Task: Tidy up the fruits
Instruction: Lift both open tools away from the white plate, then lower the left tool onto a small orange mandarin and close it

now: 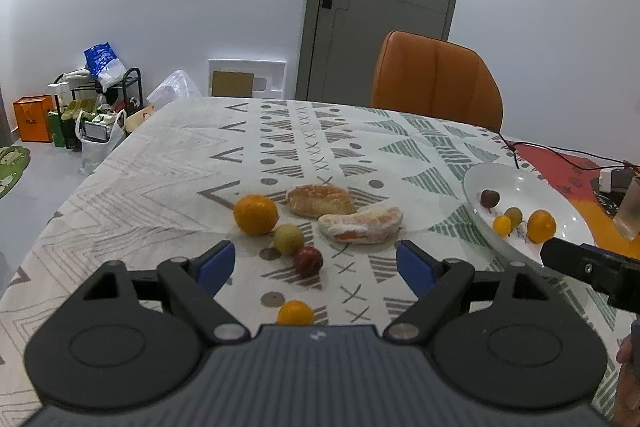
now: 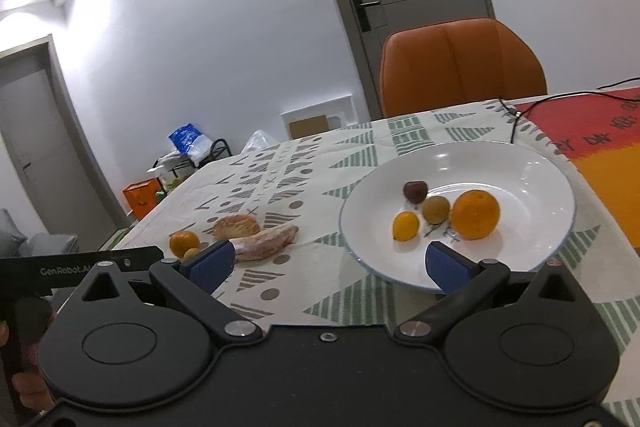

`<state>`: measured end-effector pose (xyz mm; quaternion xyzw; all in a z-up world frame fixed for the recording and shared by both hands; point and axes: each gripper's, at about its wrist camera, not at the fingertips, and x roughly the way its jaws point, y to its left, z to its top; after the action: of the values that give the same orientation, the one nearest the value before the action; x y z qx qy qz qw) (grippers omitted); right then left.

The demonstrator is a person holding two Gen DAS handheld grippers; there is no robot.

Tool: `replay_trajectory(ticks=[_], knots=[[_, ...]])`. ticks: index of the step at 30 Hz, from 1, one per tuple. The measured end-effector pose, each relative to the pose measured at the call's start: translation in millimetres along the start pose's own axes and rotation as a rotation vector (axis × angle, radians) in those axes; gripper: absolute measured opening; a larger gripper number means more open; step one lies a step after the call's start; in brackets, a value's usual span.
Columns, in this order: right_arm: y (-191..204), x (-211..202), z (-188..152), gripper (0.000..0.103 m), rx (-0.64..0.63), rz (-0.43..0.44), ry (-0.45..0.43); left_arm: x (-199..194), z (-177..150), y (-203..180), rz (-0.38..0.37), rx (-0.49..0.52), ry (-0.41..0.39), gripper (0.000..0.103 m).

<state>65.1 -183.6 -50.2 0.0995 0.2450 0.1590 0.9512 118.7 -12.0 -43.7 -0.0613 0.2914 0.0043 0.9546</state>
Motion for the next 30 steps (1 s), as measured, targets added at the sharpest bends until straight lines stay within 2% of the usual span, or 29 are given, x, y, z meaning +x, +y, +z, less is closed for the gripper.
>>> replay_trajectory(ticks=[9, 14, 22, 25, 28, 30], knots=[[12, 11, -3, 0.103, -0.037, 0.040, 0.029, 3, -11, 12, 0.023, -0.030, 0.003, 0.086], [17, 19, -4, 0.103, -0.048, 0.055, 0.049, 7, -17, 16, 0.012, -0.041, 0.015, 0.086], [22, 28, -6, 0.103, -0.057, 0.059, 0.070, 16, -24, 20, -0.008, -0.058, 0.030, 0.074], [25, 31, -6, 0.103, -0.061, 0.063, 0.075, 18, -26, 19, -0.011, -0.047, 0.033, 0.064], [27, 34, -6, 0.103, -0.070, 0.065, 0.079, 23, -28, 19, -0.024, -0.044, 0.046, 0.048], [29, 36, -6, 0.103, -0.073, 0.068, 0.084, 30, -31, 19, -0.026, -0.042, 0.074, 0.025]])
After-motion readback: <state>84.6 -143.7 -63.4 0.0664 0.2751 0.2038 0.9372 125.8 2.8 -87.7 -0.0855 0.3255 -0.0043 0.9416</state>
